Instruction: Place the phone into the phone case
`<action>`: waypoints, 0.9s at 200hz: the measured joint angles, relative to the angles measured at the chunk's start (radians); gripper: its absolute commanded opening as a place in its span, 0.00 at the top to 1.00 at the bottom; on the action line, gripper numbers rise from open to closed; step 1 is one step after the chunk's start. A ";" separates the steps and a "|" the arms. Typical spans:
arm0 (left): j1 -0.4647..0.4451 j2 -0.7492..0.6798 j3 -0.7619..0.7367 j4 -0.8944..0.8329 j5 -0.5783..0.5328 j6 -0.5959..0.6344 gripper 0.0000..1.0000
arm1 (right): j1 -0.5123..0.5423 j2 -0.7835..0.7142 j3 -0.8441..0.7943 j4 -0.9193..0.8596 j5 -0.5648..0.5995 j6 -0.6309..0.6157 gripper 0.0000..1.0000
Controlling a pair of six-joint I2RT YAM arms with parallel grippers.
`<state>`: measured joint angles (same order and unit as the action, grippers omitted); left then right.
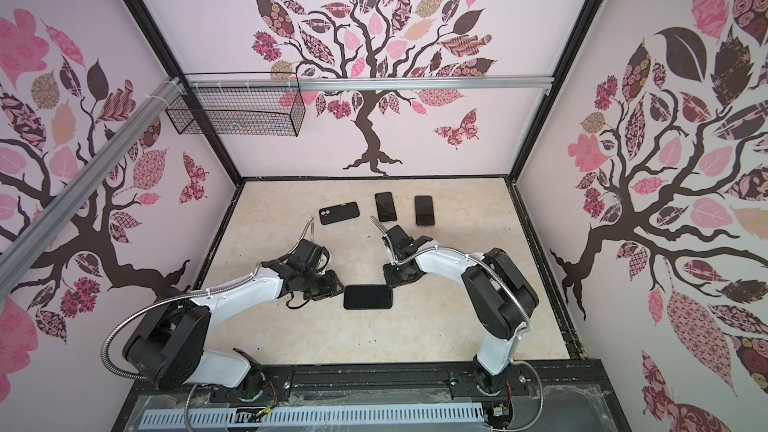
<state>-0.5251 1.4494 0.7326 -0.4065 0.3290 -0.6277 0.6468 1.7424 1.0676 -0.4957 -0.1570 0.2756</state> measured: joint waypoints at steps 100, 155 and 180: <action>0.000 0.061 -0.019 0.058 0.072 0.000 0.67 | 0.000 -0.034 -0.071 0.007 -0.097 0.010 0.74; 0.000 0.076 -0.021 0.072 0.077 0.000 0.74 | 0.000 -0.034 -0.075 0.025 -0.141 0.016 0.80; 0.000 0.086 -0.024 0.081 0.082 0.000 0.76 | -0.001 -0.031 -0.075 0.026 -0.154 0.016 0.81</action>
<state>-0.5251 1.5356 0.7082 -0.3256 0.4107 -0.6277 0.6456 1.7119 0.9924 -0.4702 -0.3111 0.2913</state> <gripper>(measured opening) 0.247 0.194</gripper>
